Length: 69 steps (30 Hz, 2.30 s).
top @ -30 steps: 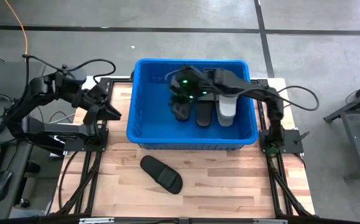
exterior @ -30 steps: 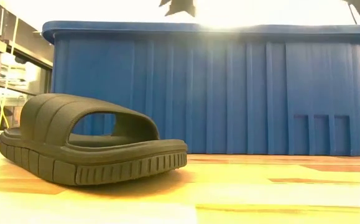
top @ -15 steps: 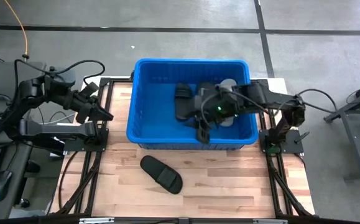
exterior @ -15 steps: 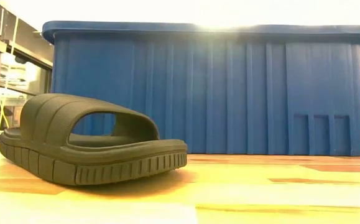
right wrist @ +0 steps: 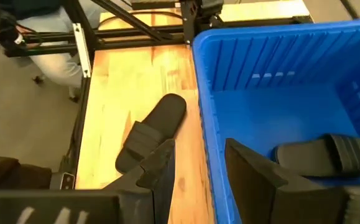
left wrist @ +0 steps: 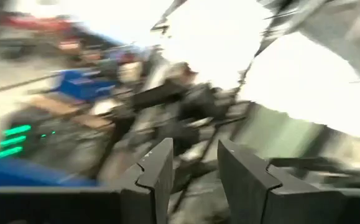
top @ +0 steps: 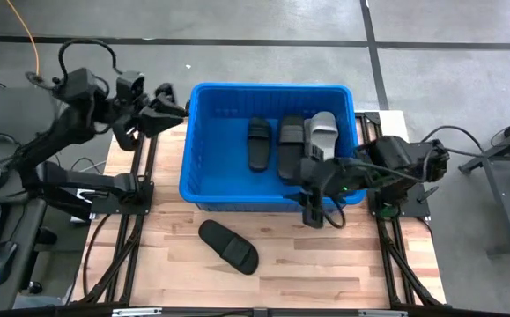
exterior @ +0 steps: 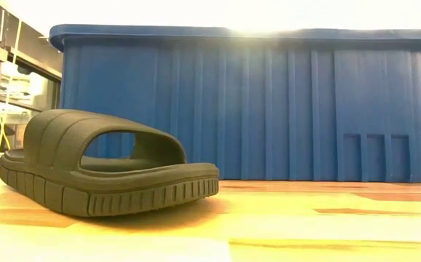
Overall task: Pick and place slides into bin
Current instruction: Put the black slide into the blue bin
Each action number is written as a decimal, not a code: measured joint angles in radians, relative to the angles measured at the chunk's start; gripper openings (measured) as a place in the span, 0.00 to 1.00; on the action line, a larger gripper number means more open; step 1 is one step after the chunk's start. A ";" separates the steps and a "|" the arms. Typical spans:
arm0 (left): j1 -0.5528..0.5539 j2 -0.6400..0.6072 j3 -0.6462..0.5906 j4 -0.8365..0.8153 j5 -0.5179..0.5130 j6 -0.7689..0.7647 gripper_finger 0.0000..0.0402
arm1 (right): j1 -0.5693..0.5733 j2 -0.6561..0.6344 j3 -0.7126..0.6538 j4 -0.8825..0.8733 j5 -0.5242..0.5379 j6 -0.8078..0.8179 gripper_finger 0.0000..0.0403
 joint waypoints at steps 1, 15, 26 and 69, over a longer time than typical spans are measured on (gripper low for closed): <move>-0.026 0.028 0.000 0.078 0.033 -0.030 0.29 | 0.015 -0.003 0.000 -0.001 0.012 0.003 0.32; -0.628 0.340 -0.001 0.445 -0.076 -0.110 0.29 | 0.198 -0.058 0.000 -0.027 0.204 0.074 0.32; -0.949 0.339 0.000 0.083 -0.526 -0.186 0.29 | 0.385 -0.093 0.000 -0.065 0.279 0.141 0.32; -0.975 0.502 -0.053 -0.470 -0.688 -0.786 0.29 | 0.923 -0.704 -1.050 -0.016 1.050 1.212 0.31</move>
